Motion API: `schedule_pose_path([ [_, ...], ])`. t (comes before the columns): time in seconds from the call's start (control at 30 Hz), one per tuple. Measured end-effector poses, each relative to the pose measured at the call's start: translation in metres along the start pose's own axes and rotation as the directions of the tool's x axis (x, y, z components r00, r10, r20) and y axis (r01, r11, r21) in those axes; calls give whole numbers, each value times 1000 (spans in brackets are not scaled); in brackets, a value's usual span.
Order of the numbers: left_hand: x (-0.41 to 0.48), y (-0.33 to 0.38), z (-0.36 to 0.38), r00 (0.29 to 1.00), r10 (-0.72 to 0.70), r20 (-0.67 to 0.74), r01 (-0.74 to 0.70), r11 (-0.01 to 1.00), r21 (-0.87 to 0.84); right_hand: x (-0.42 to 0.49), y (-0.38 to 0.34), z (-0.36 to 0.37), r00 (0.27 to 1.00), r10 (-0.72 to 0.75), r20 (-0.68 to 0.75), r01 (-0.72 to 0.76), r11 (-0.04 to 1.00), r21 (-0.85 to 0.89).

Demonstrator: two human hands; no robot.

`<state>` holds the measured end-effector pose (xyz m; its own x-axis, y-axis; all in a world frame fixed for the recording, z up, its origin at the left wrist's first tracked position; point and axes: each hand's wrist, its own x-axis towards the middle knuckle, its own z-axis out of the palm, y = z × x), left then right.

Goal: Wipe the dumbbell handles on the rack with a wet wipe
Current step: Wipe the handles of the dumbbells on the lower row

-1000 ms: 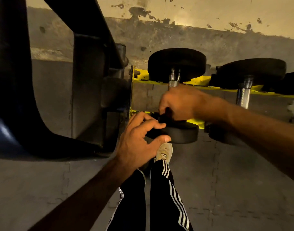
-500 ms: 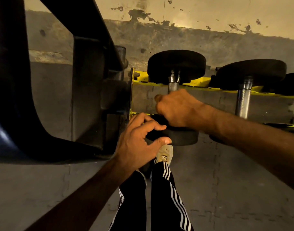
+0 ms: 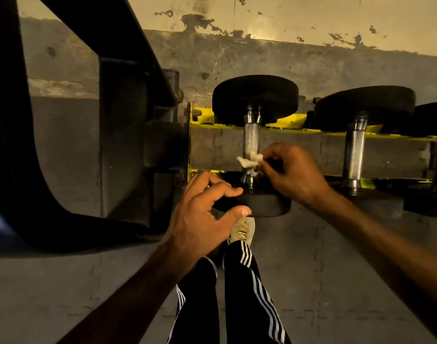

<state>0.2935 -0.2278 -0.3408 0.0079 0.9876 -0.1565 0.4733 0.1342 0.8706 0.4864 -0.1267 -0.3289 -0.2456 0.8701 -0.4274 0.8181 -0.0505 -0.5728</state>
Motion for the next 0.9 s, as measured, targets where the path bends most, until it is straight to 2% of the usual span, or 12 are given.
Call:
schedule_pose_path([
  [0.07, 1, 1, 0, 1000, -5, 7, 5, 1000, 5, 1, 11, 12, 985, 170, 1, -170, 983, 73],
  [0.13, 2, 1, 0, 1000, 7, 5, -7, 1000, 11, 15, 16, 17, 956, 294, 5, -284, 920, 272],
  [0.23, 1, -1, 0, 1000, 17, -4, -17, 1000, 14, 44, 8, 16, 909, 416, 10, -324, 693, 644],
  [0.33, 2, 0, 0, 1000, 11, 4, -11, 1000, 22, 60, -3, 15, 874, 485, 27, -279, 454, 846],
  [0.4, 3, 0, 0, 1000, 21, 10, -22, 999, 27, 53, 3, 16, 882, 459, 108, -288, 342, 894],
  [0.43, 3, 0, 0, 1000, 27, 7, -27, 999, 32, 46, 8, 16, 893, 430, 134, -302, 351, 886],
  [0.53, 3, -1, 0, 1000, 29, -4, -29, 999, 29, 27, 25, 15, 938, 328, 114, -283, 532, 798],
  [0.67, 2, 0, 1, 1000, 23, -9, -23, 1000, 21, 19, 27, 16, 934, 328, 140, -319, 594, 738],
  [0.7, 2, 0, 1, 1000, 23, -7, -23, 1000, 18, 23, 25, 19, 926, 352, 136, -330, 581, 744],
  [0.8, 3, -1, 0, 1000, 25, -2, -25, 999, 24, 56, 21, 27, 868, 481, 126, -335, 379, 863],
  [0.87, 3, -1, 0, 1000, 26, 6, -27, 999, 31, 77, 21, 34, 865, 483, 136, -288, 256, 923],
  [0.9, 3, -1, 0, 1000, 28, 7, -28, 999, 35, 79, 22, 37, 869, 455, 192, -308, 194, 932],
])
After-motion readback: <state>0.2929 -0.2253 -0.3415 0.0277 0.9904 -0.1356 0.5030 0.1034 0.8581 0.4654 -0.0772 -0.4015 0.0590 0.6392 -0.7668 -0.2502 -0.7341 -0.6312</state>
